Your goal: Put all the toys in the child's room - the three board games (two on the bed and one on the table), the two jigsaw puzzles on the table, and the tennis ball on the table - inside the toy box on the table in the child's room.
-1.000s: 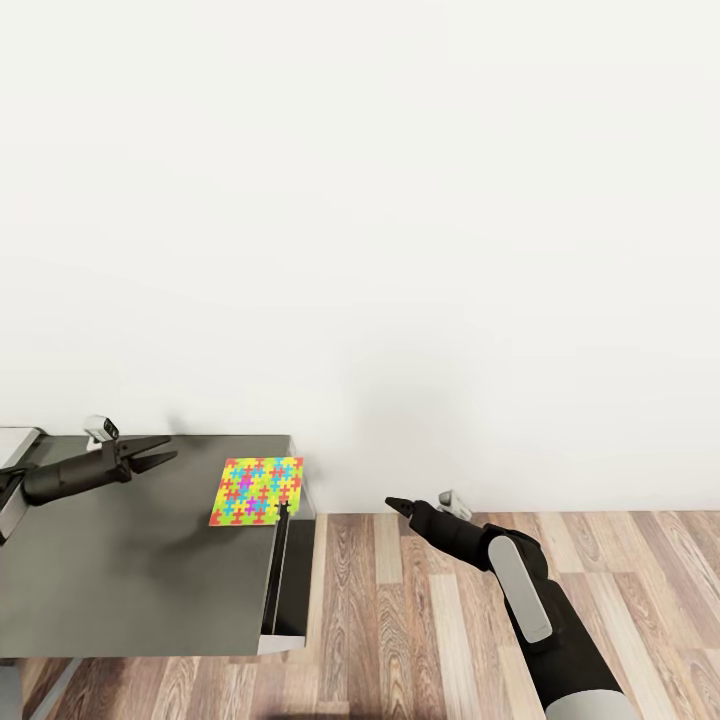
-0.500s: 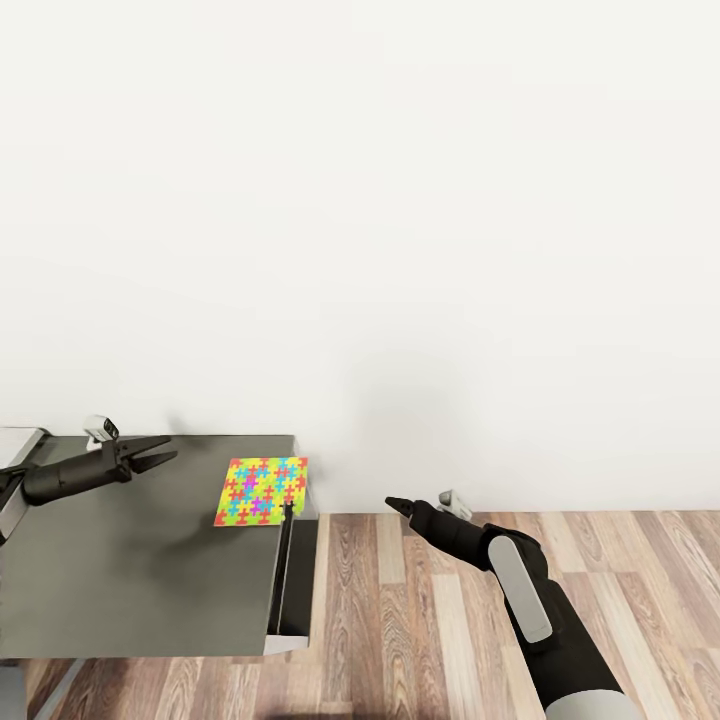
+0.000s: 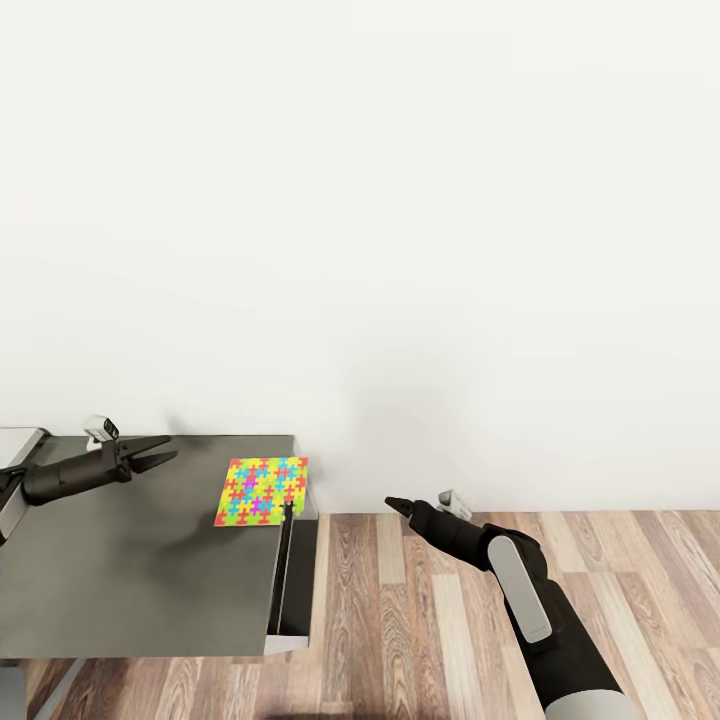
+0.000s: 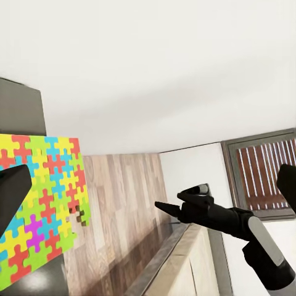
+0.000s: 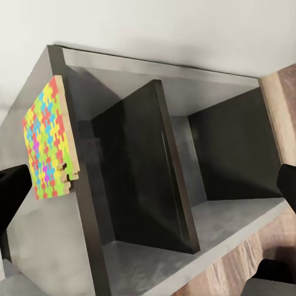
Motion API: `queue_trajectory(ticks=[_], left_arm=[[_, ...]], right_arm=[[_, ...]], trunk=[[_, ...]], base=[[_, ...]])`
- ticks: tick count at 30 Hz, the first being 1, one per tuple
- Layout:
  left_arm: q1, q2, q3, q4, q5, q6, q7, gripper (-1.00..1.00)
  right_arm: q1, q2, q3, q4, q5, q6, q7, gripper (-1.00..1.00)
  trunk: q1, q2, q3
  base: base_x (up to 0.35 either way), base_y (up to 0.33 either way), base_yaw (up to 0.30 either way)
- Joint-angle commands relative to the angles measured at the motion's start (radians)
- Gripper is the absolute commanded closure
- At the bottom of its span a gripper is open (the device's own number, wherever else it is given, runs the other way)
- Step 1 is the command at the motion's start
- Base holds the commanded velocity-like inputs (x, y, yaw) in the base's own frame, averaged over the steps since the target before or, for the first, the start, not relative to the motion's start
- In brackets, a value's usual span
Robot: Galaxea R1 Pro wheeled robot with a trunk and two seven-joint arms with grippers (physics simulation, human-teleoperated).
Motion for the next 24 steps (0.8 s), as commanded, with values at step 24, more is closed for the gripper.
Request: queue_trajectory(ticks=[24], left_arm=[[-0.001, 0.000, 0.001, 0.000, -0.001, 0.010, -0.004, -1.00]], right_arm=[[-0.001, 0.000, -0.001, -0.001, 0.004, 0.004, 0.004, -1.00]], trunk=[[0.001, -0.002, -0.002]], base=[[0.000, 0.051, 0.000]])
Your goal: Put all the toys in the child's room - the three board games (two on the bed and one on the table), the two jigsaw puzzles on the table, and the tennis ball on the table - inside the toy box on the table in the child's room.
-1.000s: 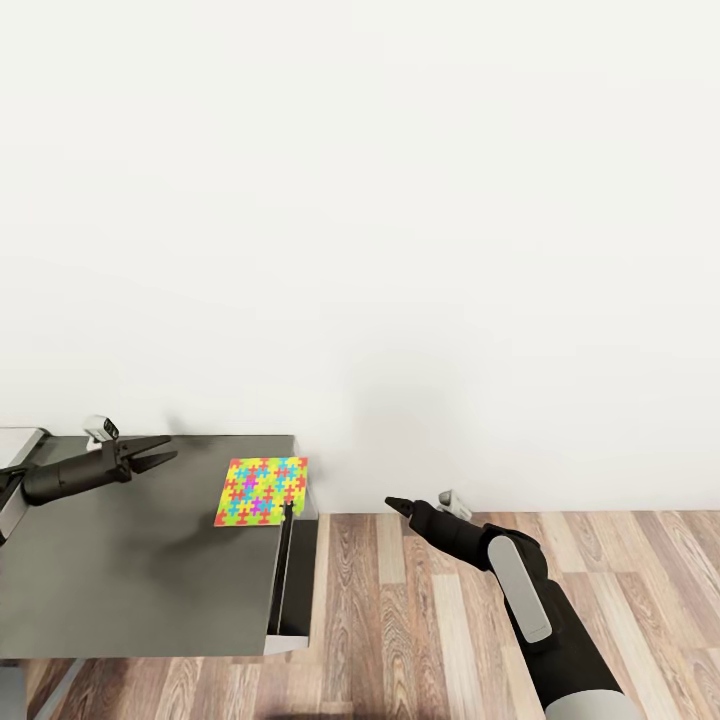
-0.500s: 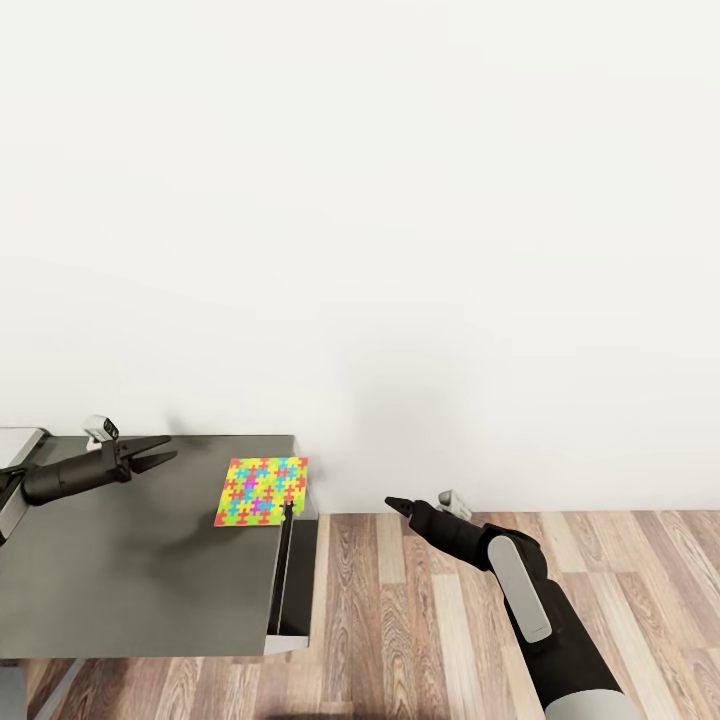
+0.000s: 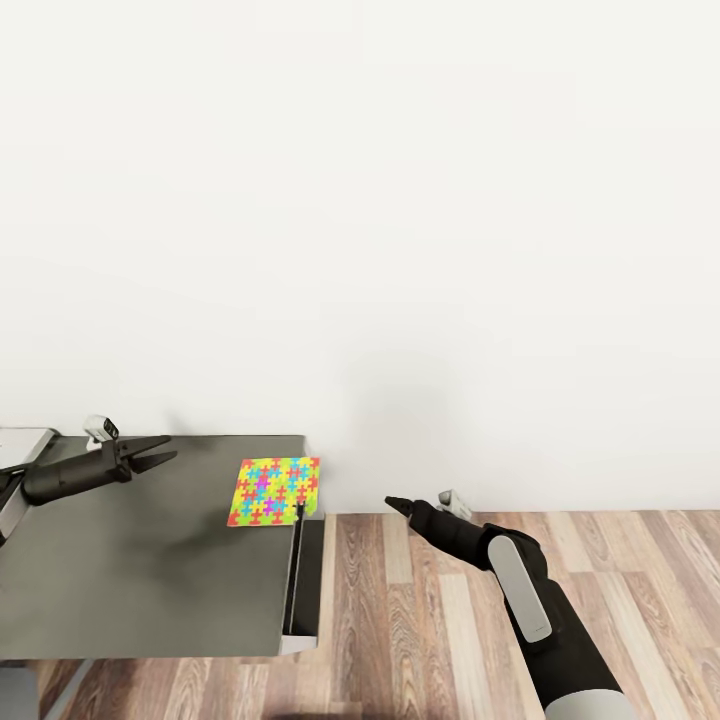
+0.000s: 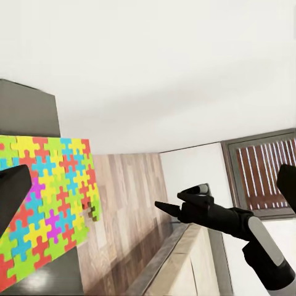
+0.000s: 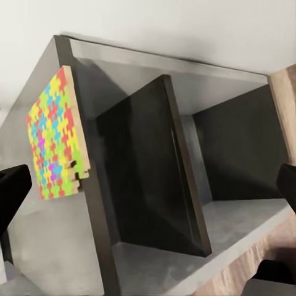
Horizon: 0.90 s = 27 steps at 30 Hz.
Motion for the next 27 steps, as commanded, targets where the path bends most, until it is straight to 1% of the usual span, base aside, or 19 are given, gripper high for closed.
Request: queue_trajectory(ticks=[1, 23, 27], left_arm=[[-0.001, 0.000, 0.000, 0.000, -0.001, 0.011, -0.004, -1.00], [-0.001, 0.000, 0.000, 0.000, -0.001, 0.010, -0.004, -1.00], [-0.001, 0.000, 0.000, 0.000, -0.001, 0.010, -0.004, -1.00]], right_arm=[[-0.001, 0.001, -0.001, -0.001, 0.004, 0.005, 0.004, -1.00], [0.000, 0.001, -0.001, -0.001, 0.006, 0.003, 0.004, -1.00], [0.000, 0.001, 0.000, -0.001, 0.005, -0.009, 0.004, -1.00]], trunk=[[0.001, -0.002, -0.002], [0.001, -0.002, -0.002], [0.001, -0.002, -0.002]], base=[[0.000, 0.096, 0.000], [0.000, 0.010, 0.000], [0.000, 0.045, 0.000]])
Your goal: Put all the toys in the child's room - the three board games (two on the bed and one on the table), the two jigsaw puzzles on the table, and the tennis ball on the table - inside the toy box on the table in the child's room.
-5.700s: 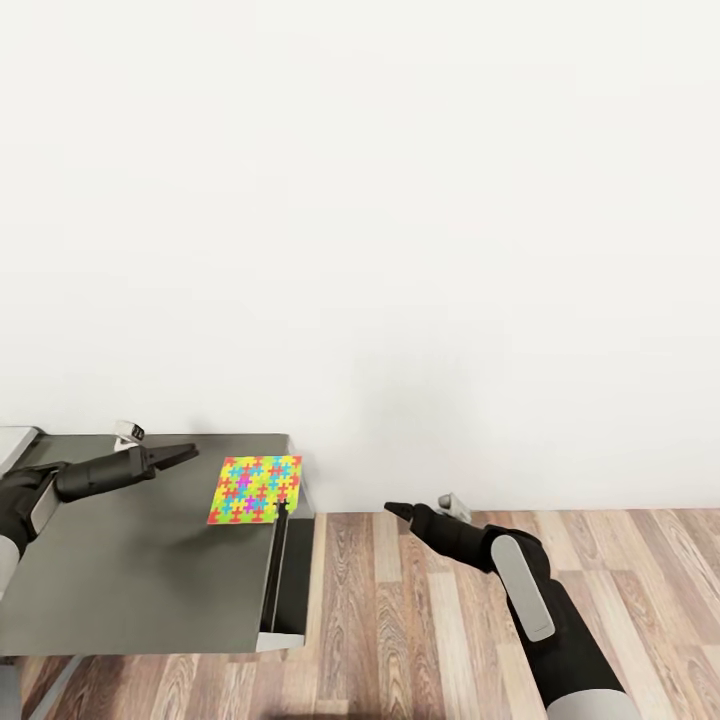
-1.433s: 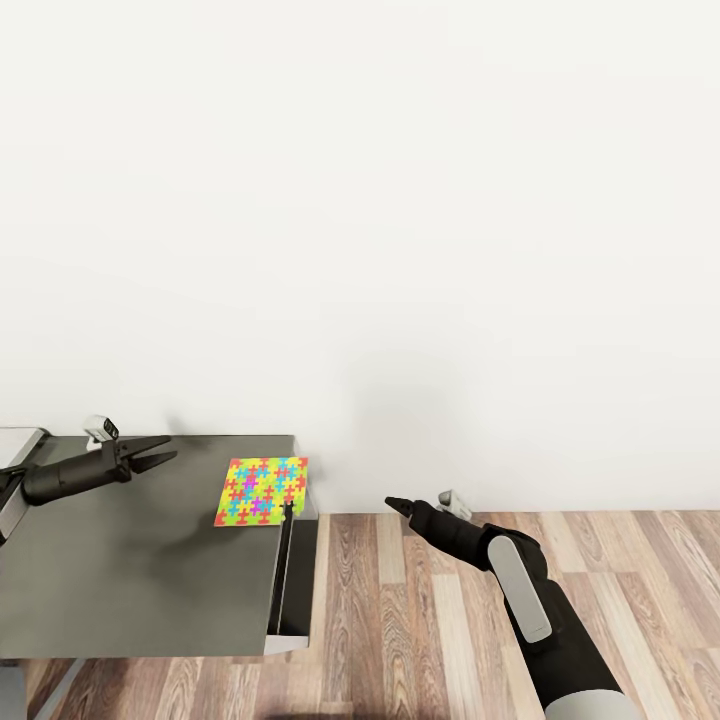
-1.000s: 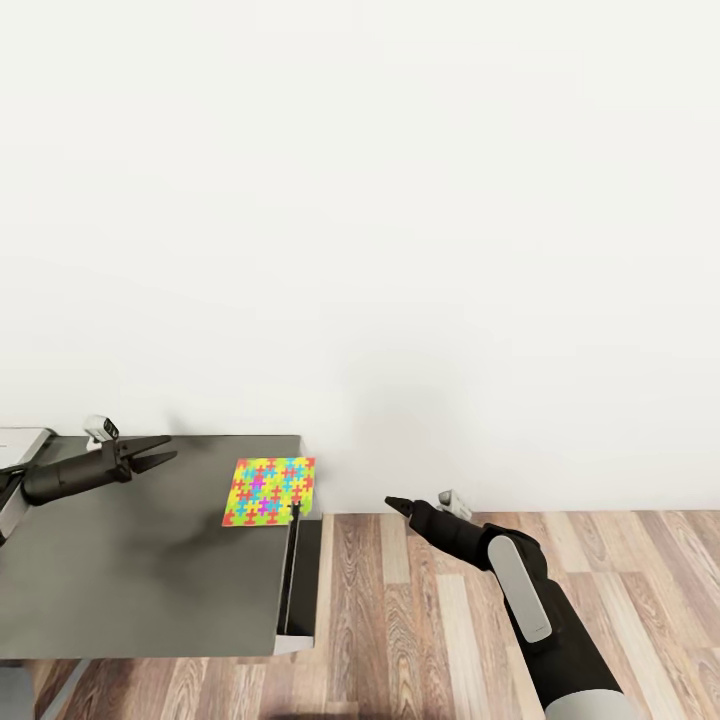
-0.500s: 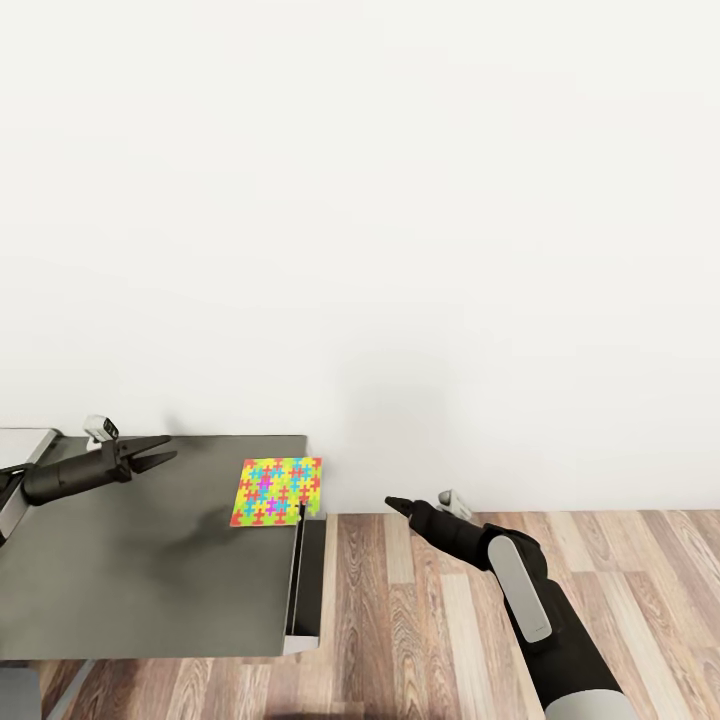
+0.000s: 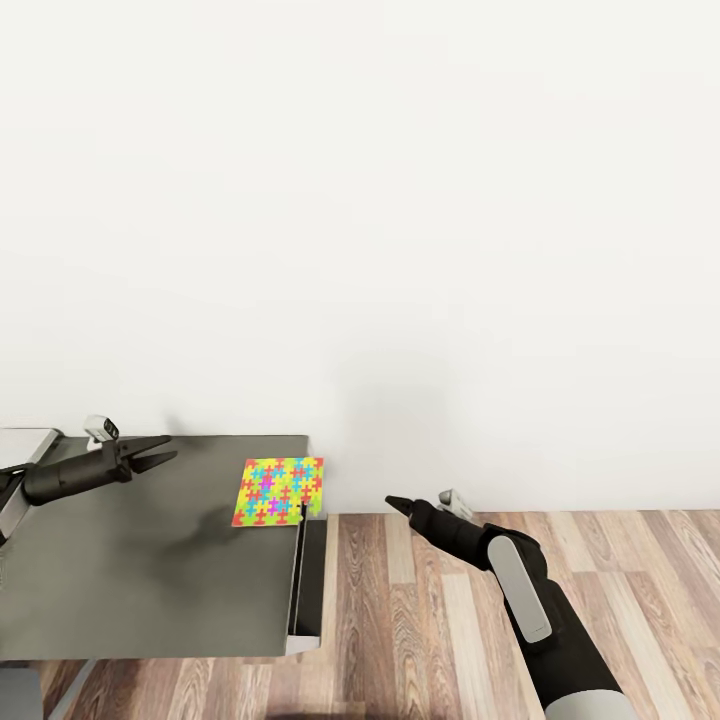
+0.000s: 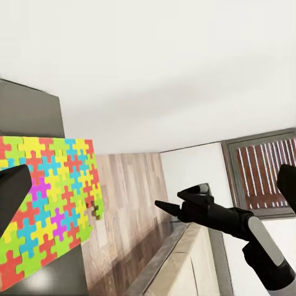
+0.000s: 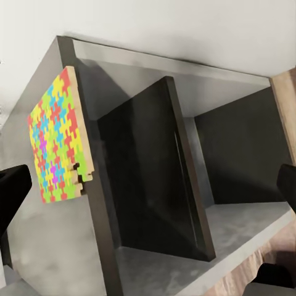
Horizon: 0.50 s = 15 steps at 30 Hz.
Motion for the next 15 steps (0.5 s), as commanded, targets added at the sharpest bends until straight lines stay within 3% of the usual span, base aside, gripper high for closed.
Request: queue_trajectory(ticks=[1, 15], left_arm=[[-0.001, 0.000, 0.000, 0.000, -0.001, 0.011, -0.004, -1.00], [-0.001, -0.001, 0.000, 0.001, -0.001, 0.010, -0.004, -1.00]], right_arm=[[-0.001, 0.001, -0.001, -0.001, 0.004, 0.003, 0.004, -1.00], [-0.001, 0.001, -0.001, -0.001, 0.003, -0.002, 0.005, -1.00]], trunk=[[0.001, -0.002, -0.002], [0.001, -0.002, 0.007]], base=[[0.005, 0.105, 0.000], [0.007, 0.022, 0.012]])
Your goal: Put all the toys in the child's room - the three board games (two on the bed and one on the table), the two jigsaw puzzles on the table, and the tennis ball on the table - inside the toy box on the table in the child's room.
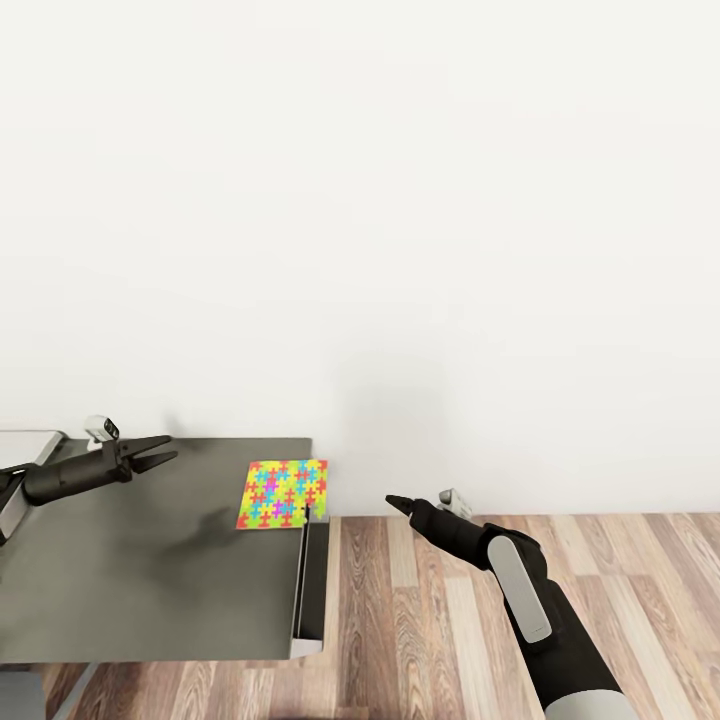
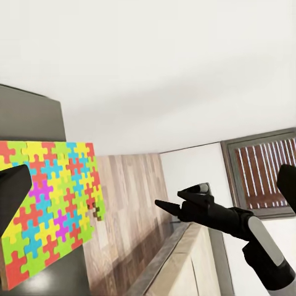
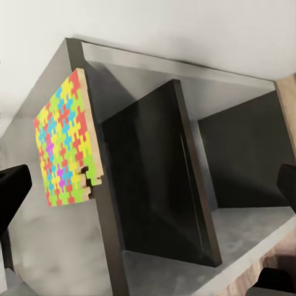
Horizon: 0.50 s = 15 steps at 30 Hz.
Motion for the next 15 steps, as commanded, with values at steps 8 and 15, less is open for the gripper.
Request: queue_trajectory(ticks=[8, 15], left_arm=[[-0.001, 0.000, 0.000, 0.000, -0.001, 0.010, -0.004, -1.00], [-0.001, 0.000, 0.000, 0.000, -0.001, 0.010, -0.004, -1.00]], right_arm=[[-0.001, 0.000, 0.030, -0.002, 0.004, 0.003, 0.003, -1.00], [-0.001, 0.000, 0.045, -0.002, 0.004, 0.002, 0.003, -1.00]], trunk=[[0.001, -0.002, 0.001], [0.001, -0.002, 0.001]], base=[[0.021, 0.000, 0.013], [0.073, 0.000, 0.001]])
